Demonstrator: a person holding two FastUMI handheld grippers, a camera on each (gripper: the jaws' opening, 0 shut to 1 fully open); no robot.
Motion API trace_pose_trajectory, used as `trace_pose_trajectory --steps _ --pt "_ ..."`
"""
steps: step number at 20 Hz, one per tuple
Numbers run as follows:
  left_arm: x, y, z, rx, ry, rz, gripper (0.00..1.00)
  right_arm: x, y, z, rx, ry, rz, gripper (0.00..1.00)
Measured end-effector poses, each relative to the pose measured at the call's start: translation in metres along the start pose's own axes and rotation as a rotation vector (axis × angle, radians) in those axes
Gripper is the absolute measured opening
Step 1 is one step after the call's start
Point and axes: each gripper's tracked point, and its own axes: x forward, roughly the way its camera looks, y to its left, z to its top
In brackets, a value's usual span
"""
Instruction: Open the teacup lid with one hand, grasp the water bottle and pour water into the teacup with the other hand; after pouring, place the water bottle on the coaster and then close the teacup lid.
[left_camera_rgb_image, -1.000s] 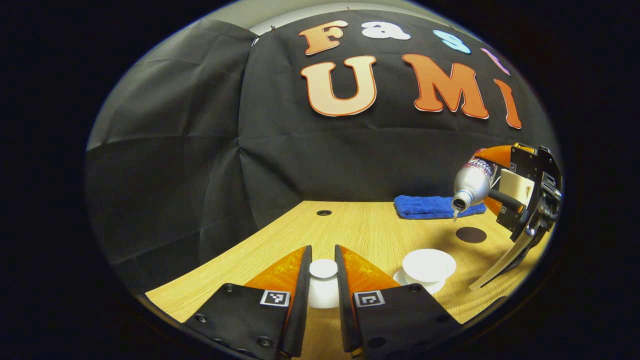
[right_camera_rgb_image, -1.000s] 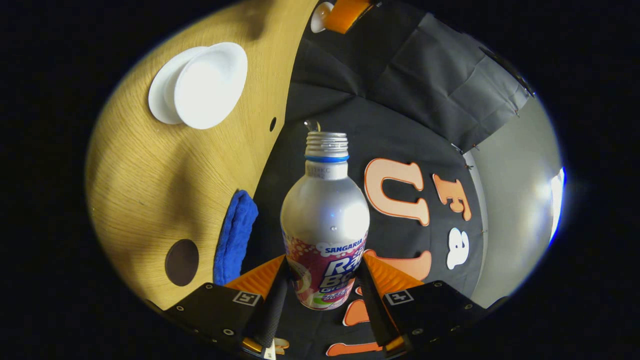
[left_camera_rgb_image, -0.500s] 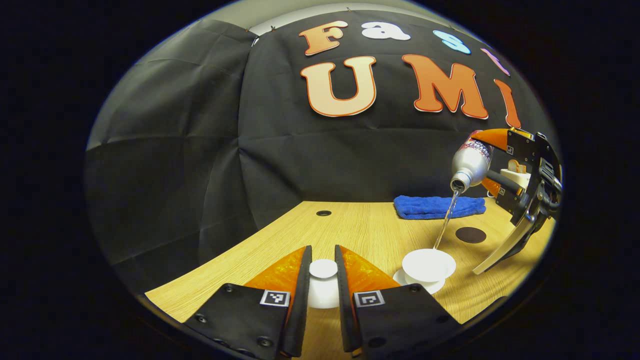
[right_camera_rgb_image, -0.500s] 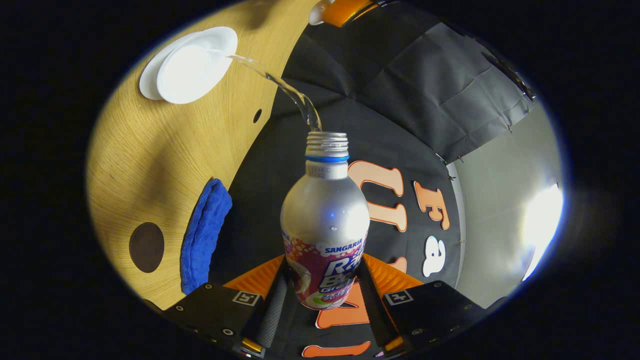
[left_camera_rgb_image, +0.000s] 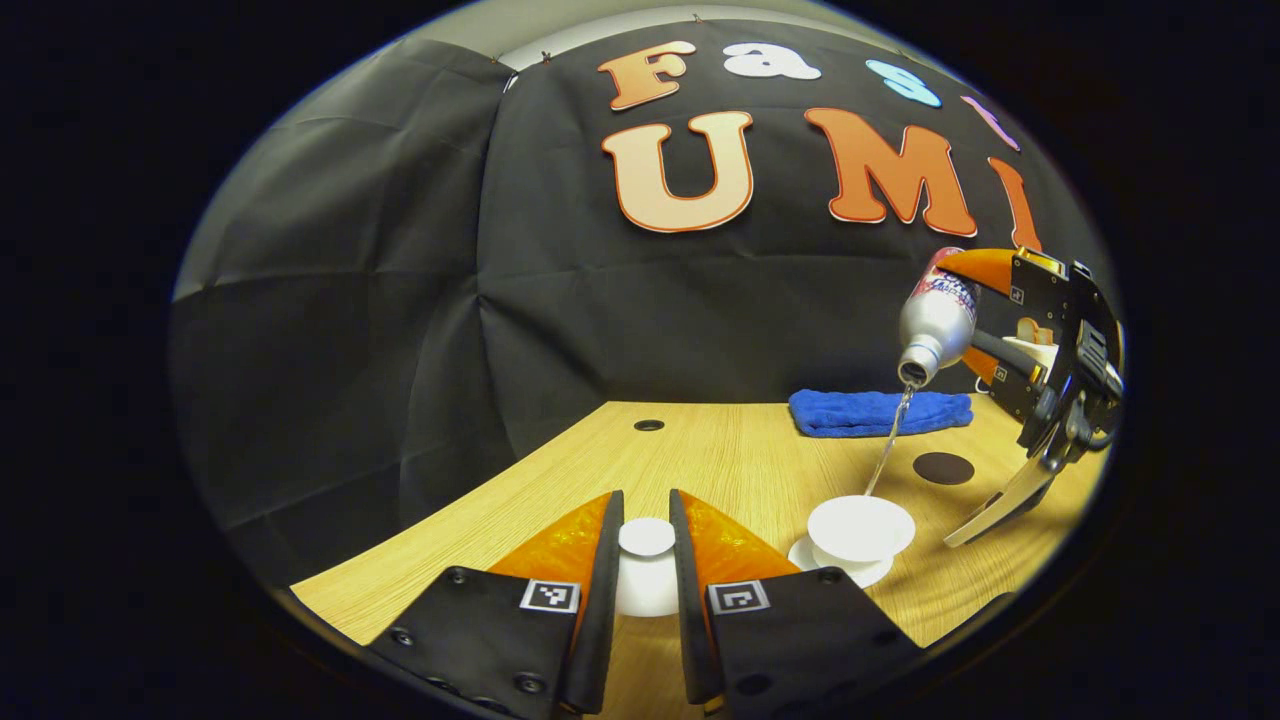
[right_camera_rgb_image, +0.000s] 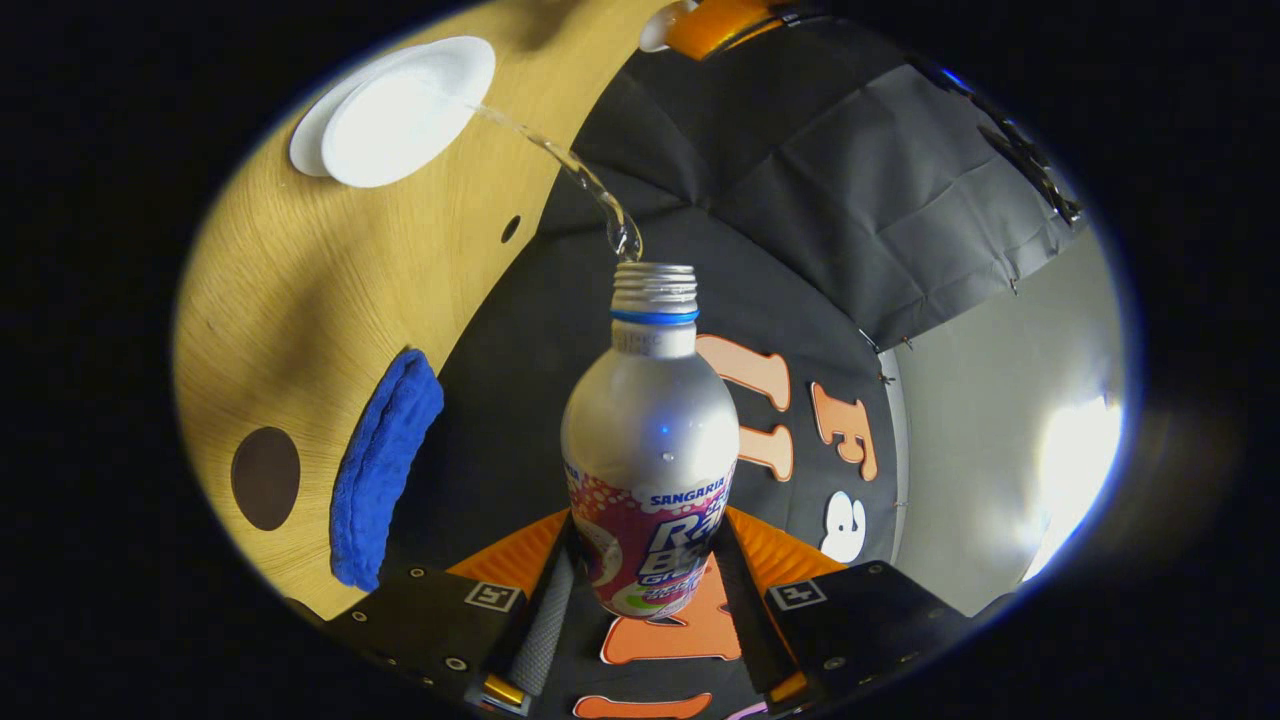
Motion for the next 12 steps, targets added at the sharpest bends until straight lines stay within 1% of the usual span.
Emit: trace_pose_trajectory --steps 5,6,7,8,9,10,12 --pt "0.0 0.0 0.0 -0.004 0.004 0.003 0.33 -0.006 0.013 0.016 -0.031 -0.036 0.008 0.75" --pt "-0.001 0.0 0.0 -0.004 0.005 0.004 0.3 -0.007 0.015 0.018 -0.035 -0.038 0.02 0.75" --pt "-0.001 0.0 0.0 -0.003 0.004 0.005 0.33 -0.007 0.016 0.02 -0.04 -0.041 0.022 0.75" --pt "0.0 0.0 0.0 -0.002 0.003 0.005 0.33 -0.008 0.016 0.022 -0.039 -0.048 0.023 0.75" --pt "0.0 0.0 0.0 -0.002 0.005 0.005 0.33 -0.008 0.018 0.024 -0.039 -0.052 0.029 0.79" --pt "0.0 0.0 0.0 -0.001 0.006 0.004 0.33 -0.008 0.019 0.025 -0.042 -0.058 0.031 0.75" --pt "-0.001 0.0 -0.001 -0.002 0.006 0.005 0.33 -0.011 0.024 0.031 -0.048 -0.071 0.039 0.75"
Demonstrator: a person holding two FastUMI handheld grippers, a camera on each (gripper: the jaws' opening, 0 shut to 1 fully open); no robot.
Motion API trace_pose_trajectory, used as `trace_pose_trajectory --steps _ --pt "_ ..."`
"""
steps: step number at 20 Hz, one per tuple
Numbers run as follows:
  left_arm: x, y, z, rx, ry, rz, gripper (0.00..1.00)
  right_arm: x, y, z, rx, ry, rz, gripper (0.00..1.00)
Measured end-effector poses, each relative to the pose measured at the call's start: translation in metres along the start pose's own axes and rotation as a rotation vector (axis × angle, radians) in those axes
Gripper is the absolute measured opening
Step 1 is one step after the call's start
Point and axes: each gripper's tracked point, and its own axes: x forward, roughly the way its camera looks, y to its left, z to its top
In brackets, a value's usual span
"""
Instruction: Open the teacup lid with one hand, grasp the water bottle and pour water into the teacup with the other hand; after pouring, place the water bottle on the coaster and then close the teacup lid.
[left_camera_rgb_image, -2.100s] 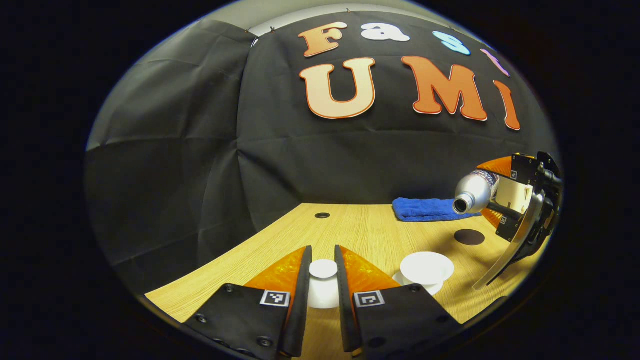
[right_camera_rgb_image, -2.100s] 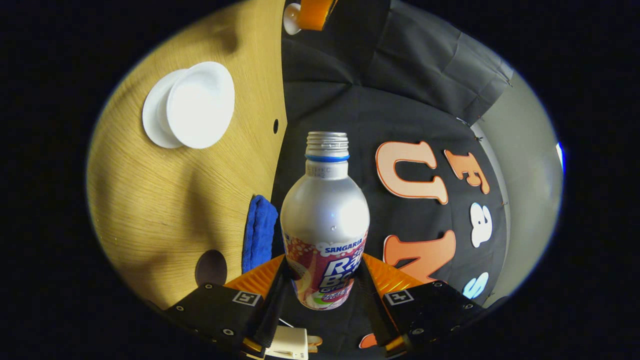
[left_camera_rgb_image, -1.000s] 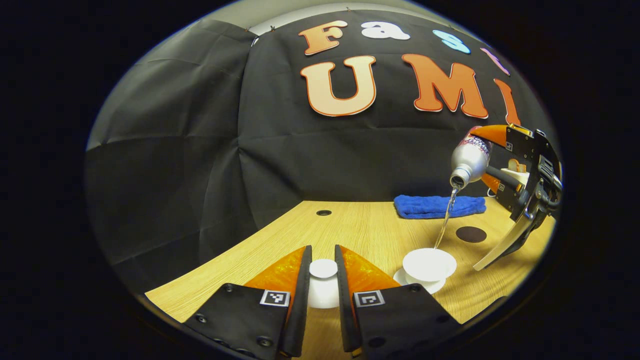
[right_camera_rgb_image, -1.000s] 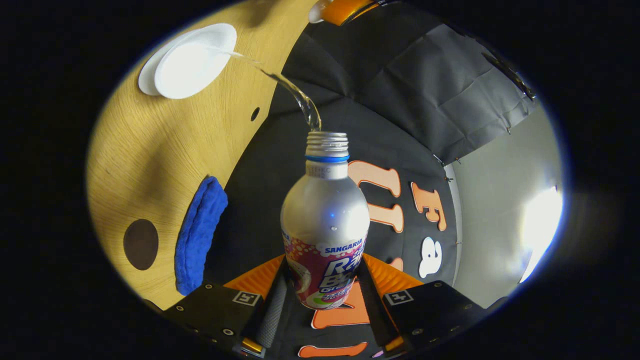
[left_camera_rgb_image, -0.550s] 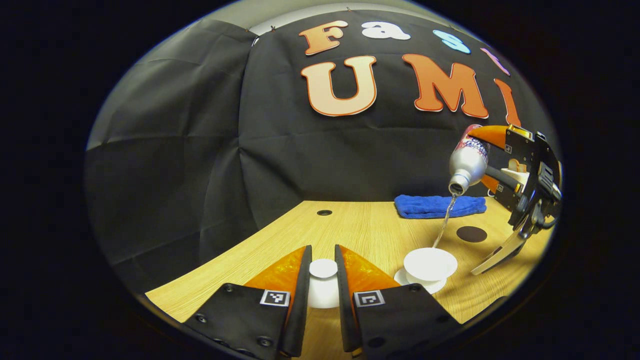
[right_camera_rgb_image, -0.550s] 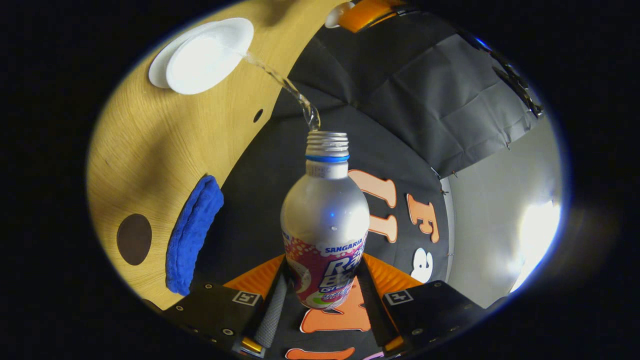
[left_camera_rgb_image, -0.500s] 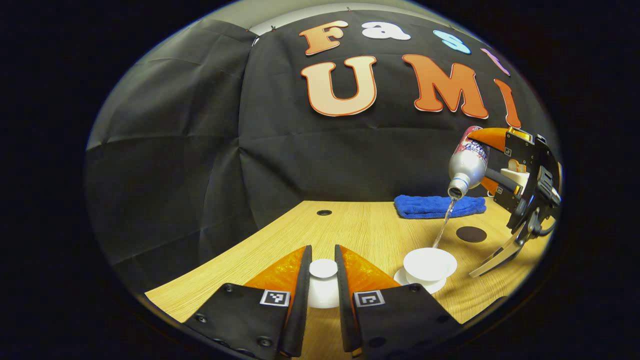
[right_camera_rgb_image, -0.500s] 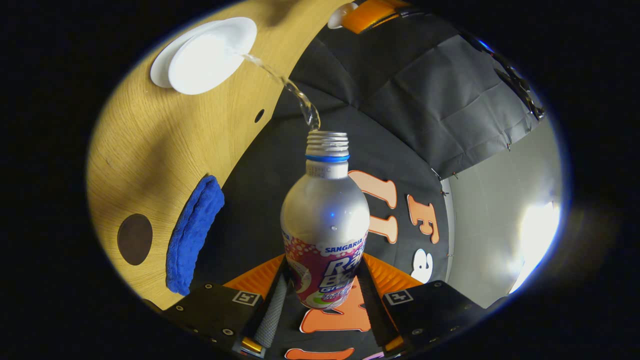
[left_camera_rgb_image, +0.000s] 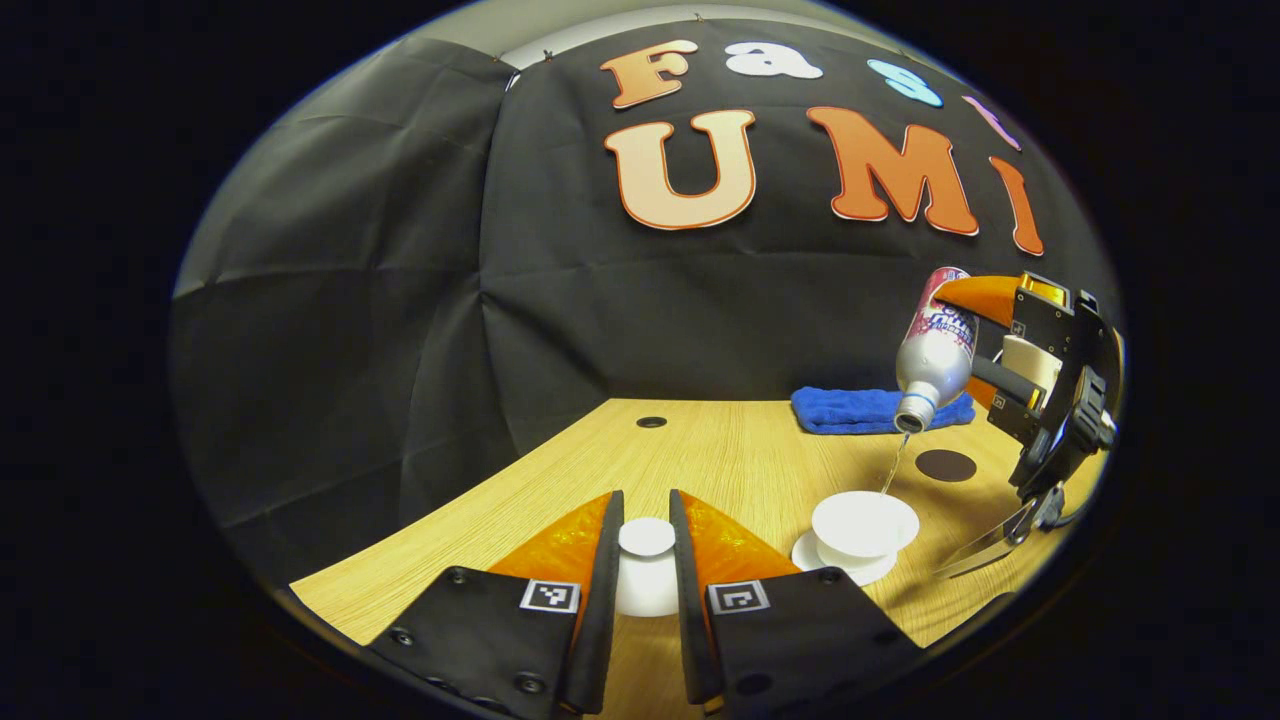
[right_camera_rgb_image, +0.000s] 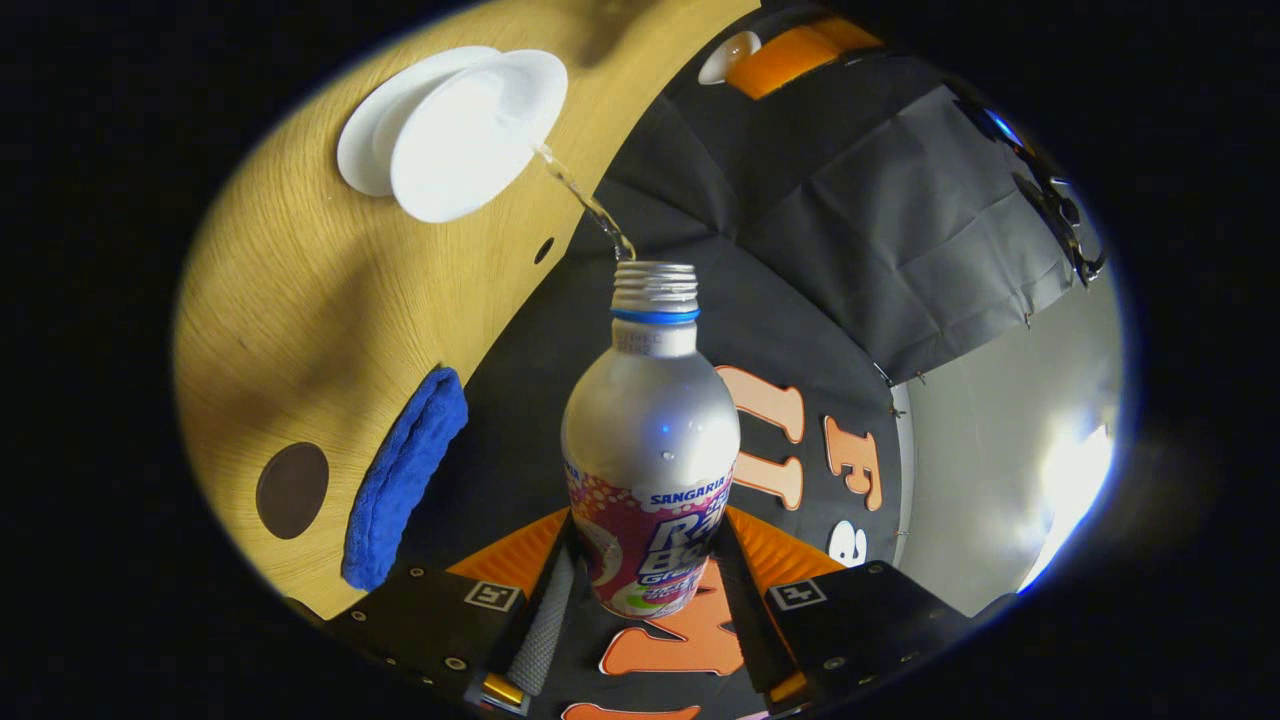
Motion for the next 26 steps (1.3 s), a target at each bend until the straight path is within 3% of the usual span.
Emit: trace_pose_trajectory --steps 11,16,19,24,26 --pt "0.006 -0.002 0.008 -0.003 -0.046 -0.005 0.33 -0.005 0.018 0.007 0.092 0.002 0.053 0.75" --pt "0.01 -0.008 0.014 -0.008 -0.081 -0.034 0.32 -0.008 0.033 0.006 0.325 0.044 0.134 0.75" --pt "0.013 -0.009 0.018 0.001 -0.099 -0.046 0.32 -0.011 0.035 -0.001 0.459 0.084 0.143 0.76" --pt "0.017 -0.018 0.026 0.001 -0.136 -0.083 0.33 0.001 0.032 -0.022 0.774 0.154 0.184 0.76" --pt "0.017 -0.021 0.027 -0.002 -0.147 -0.099 0.32 0.003 0.035 -0.023 0.945 0.137 0.239 0.76"
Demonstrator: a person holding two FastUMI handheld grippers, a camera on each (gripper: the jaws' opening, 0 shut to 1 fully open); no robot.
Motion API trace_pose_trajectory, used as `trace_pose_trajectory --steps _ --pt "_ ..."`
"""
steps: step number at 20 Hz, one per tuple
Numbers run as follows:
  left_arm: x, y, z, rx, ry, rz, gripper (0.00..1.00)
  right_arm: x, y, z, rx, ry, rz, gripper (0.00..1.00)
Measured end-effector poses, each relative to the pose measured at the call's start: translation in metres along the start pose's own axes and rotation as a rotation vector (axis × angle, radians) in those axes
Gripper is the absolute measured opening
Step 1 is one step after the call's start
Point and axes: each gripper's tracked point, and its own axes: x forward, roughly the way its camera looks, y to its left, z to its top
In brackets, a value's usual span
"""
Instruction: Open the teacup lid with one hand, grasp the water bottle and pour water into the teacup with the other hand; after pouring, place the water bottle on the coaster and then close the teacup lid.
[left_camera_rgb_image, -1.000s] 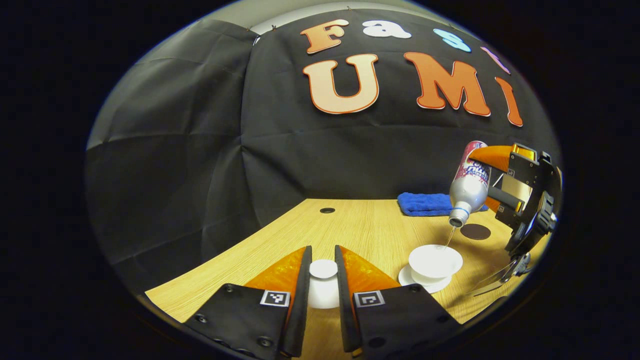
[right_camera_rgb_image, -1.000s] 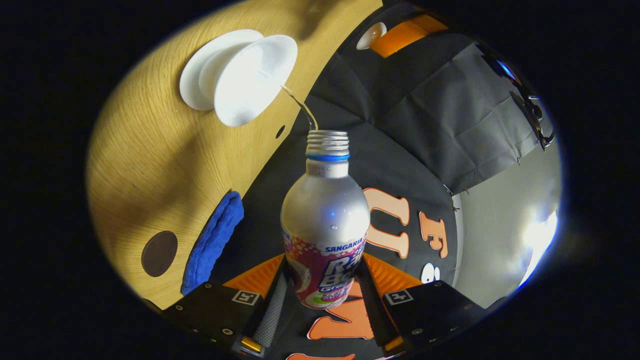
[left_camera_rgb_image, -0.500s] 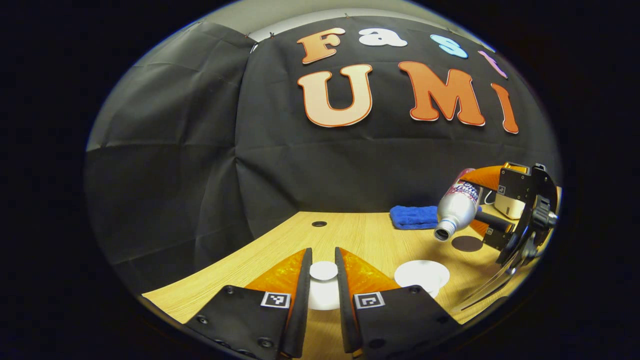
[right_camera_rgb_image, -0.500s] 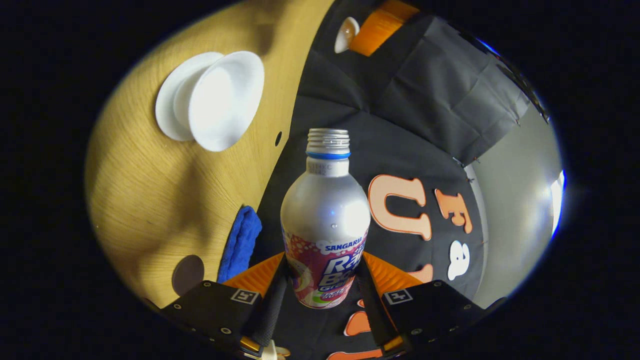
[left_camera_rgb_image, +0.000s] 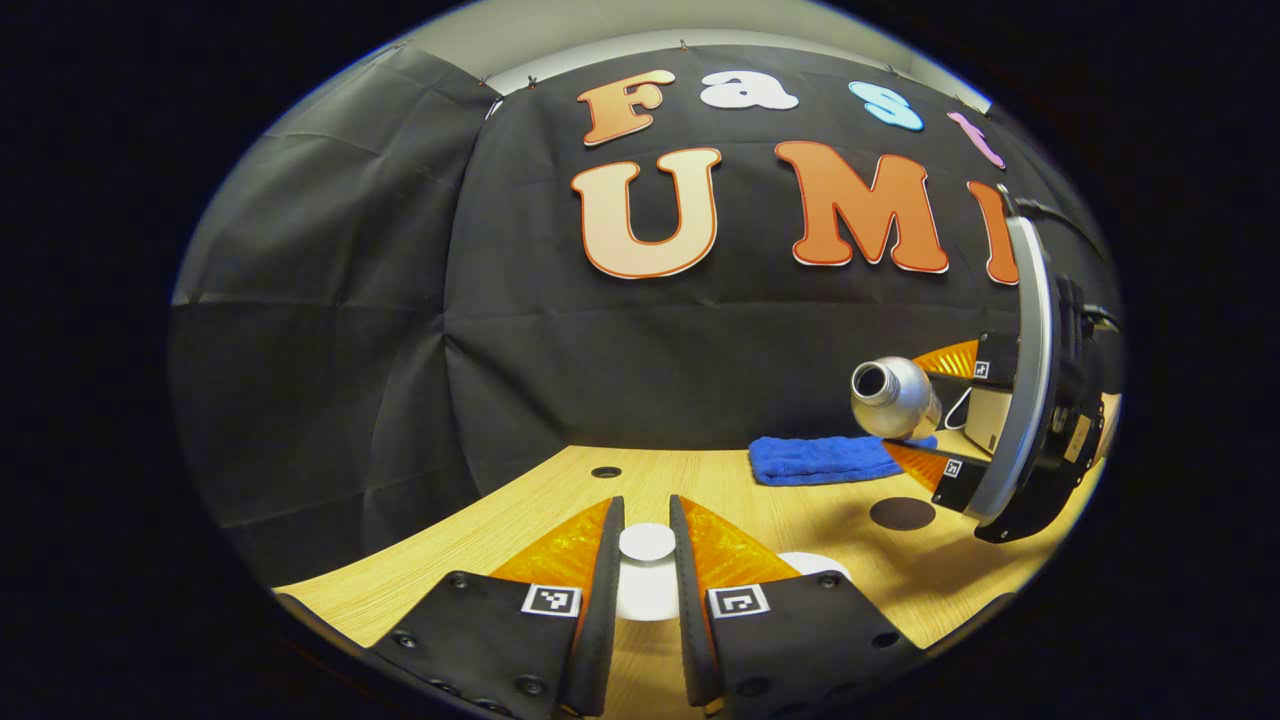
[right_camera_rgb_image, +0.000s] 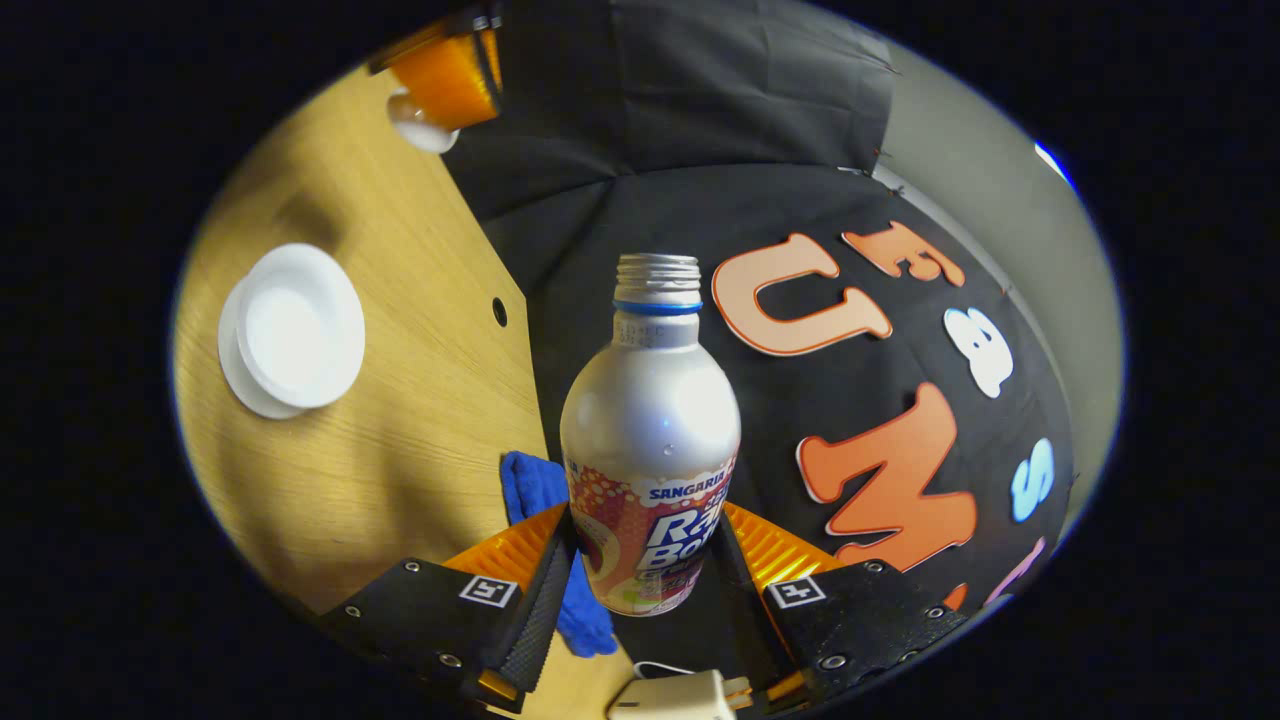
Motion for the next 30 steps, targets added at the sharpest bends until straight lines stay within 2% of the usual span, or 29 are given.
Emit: trace_pose_trajectory --steps 1,5,8,9,19,21,22,30 --pt "0.0 -0.001 0.002 0.002 -0.007 -0.006 0.33 -0.001 -0.002 -0.002 0.076 0.013 0.013 0.76" --pt "0.006 -0.009 0.004 0.005 -0.016 -0.031 0.33 0.0 0.004 0.001 0.253 0.025 0.023 0.76" --pt "0.005 -0.016 0.003 -0.006 -0.016 -0.054 0.29 -0.003 0.011 -0.001 0.464 0.044 0.092 0.76" --pt "0.006 -0.019 0.003 -0.002 -0.015 -0.062 0.33 -0.003 0.015 -0.006 0.519 0.062 0.104 0.76" --pt "0.012 -0.047 -0.007 -0.014 0.009 -0.108 0.33 0.03 0.045 -0.054 0.96 0.205 0.167 0.76" --pt "0.016 -0.049 -0.012 -0.012 0.019 -0.111 0.29 0.032 0.049 -0.065 1.004 0.256 0.165 0.76" --pt "0.017 -0.05 -0.014 -0.013 0.022 -0.114 0.32 0.034 0.051 -0.068 1.012 0.268 0.16 0.76" --pt "0.017 -0.053 -0.025 -0.019 0.041 -0.116 0.32 0.032 0.069 -0.081 0.984 0.323 0.173 0.76"
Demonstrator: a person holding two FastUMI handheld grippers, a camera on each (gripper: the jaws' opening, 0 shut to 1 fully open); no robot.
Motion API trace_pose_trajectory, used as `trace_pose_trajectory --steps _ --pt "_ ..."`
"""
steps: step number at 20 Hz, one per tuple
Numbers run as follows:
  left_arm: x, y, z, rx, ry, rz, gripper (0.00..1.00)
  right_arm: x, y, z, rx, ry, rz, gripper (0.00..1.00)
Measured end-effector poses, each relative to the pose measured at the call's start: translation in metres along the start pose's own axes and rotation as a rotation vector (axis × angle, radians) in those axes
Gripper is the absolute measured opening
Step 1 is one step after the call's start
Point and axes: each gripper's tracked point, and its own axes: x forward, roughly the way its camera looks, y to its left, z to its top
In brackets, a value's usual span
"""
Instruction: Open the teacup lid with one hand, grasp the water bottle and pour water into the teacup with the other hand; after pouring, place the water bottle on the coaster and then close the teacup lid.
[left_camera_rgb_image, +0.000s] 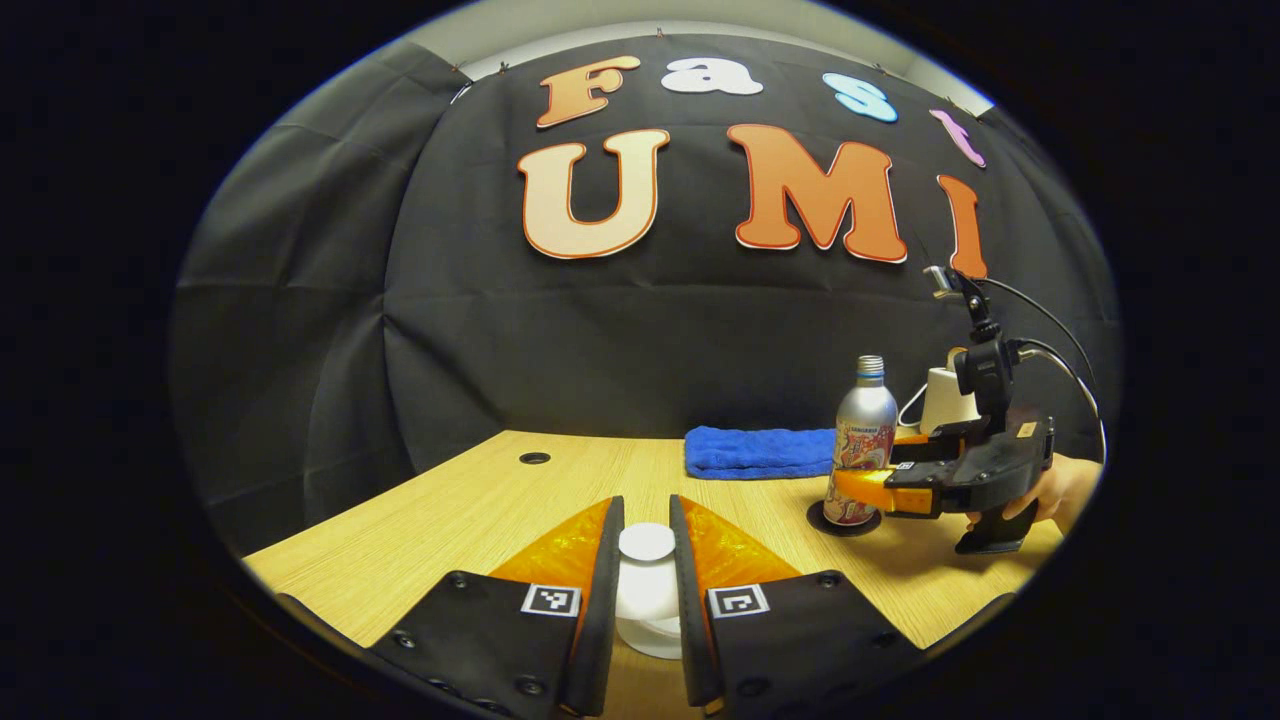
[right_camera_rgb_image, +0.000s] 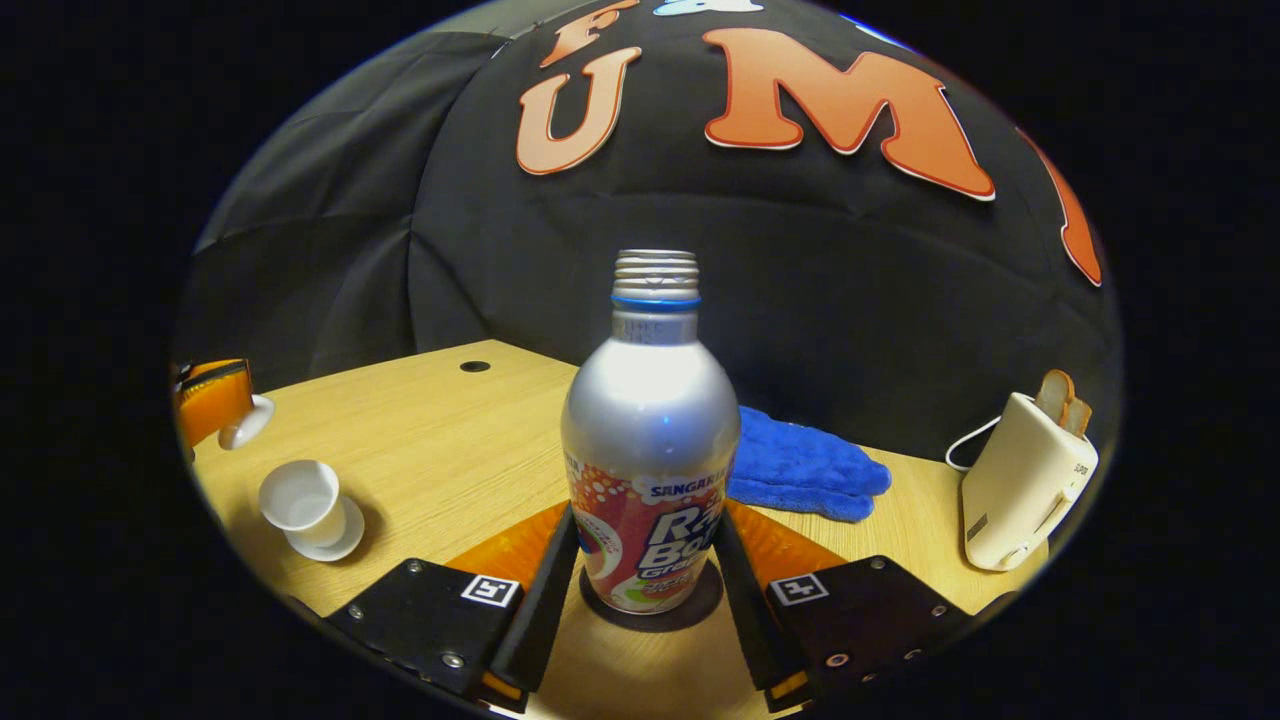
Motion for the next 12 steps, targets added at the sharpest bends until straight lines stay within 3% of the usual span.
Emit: trace_pose_trajectory --steps 9,12 --pt "0.006 -0.004 -0.007 -0.026 0.013 -0.005 0.32 0.001 -0.003 -0.016 0.078 0.038 0.008 0.77" --pt "0.01 -0.011 -0.014 -0.046 0.026 -0.018 0.32 -0.003 0.001 -0.03 0.073 0.084 0.023 0.87"
